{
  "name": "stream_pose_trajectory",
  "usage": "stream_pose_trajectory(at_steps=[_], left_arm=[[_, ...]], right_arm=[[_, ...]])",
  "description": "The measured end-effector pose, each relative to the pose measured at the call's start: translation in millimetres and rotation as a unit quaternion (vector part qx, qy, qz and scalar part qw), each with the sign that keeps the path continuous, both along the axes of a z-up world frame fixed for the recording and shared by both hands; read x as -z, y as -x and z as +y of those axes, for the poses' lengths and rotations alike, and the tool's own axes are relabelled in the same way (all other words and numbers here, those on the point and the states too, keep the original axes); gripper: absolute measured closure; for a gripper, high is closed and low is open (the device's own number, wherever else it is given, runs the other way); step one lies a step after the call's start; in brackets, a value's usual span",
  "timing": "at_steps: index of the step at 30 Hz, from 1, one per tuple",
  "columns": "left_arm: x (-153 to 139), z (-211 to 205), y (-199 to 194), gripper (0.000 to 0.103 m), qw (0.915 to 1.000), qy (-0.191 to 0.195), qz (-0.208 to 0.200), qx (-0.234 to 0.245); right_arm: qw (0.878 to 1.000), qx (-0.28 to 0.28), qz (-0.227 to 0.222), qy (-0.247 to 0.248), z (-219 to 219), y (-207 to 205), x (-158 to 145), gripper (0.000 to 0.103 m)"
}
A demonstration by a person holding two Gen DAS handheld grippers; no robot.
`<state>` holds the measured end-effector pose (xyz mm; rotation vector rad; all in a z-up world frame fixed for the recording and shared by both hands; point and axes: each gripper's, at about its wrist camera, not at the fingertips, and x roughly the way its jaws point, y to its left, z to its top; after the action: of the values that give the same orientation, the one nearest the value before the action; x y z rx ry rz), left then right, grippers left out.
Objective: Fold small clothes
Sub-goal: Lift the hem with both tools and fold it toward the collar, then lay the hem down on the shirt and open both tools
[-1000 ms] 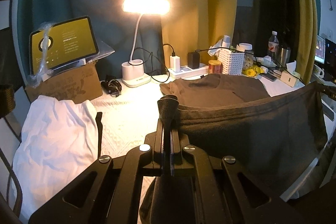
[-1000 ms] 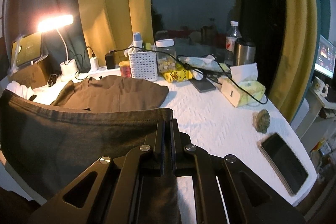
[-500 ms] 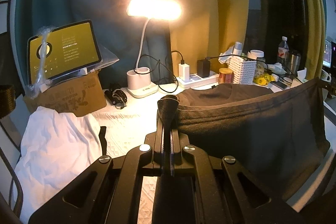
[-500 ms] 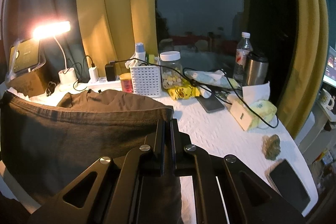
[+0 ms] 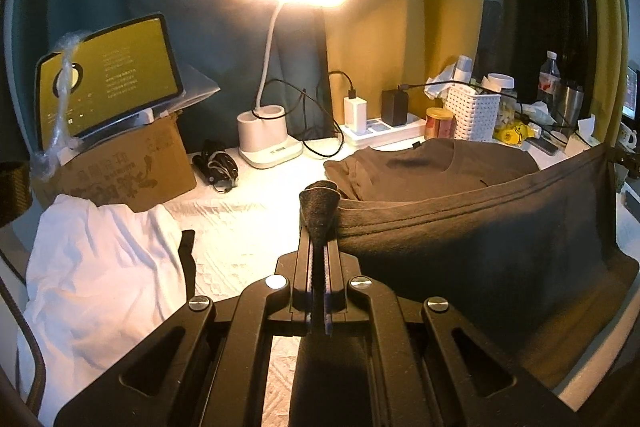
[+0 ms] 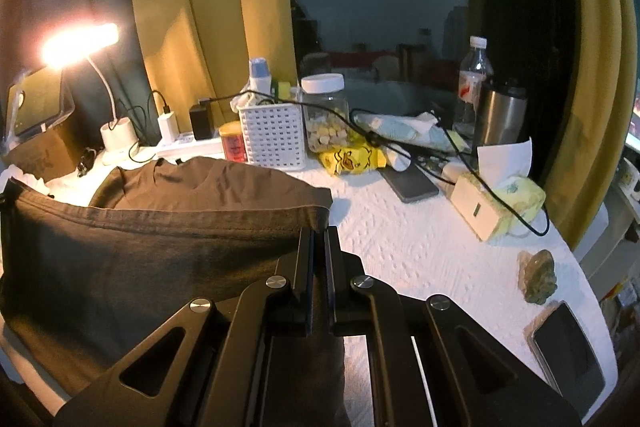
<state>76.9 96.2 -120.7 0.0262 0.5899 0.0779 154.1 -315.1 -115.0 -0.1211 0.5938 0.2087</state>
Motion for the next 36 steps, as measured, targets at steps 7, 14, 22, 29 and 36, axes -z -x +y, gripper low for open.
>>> stream_pose_trajectory(at_steps=[7,14,22,29,36], left_arm=[[19,0,0,0.101,0.9993,0.002,0.037,0.009],[42,-3,19,0.101,0.9969,0.02,0.076,0.009],[70,-8,41,0.101,0.9929,0.025,0.116,0.008],[80,-5,59,0.099,0.9907,0.051,0.126,-0.003],[50,-12,75,0.071,0.9955,-0.022,0.092,-0.008]], right_arm=[[1.0,0.006,0.027,0.005,-3,-5,19,0.097],[0.997,0.02,0.069,0.011,-11,10,47,0.097],[0.993,0.025,0.112,0.016,-15,38,78,0.097],[0.991,0.026,0.128,0.015,-19,58,90,0.097],[0.994,0.043,0.102,0.0,-28,74,70,0.097]])
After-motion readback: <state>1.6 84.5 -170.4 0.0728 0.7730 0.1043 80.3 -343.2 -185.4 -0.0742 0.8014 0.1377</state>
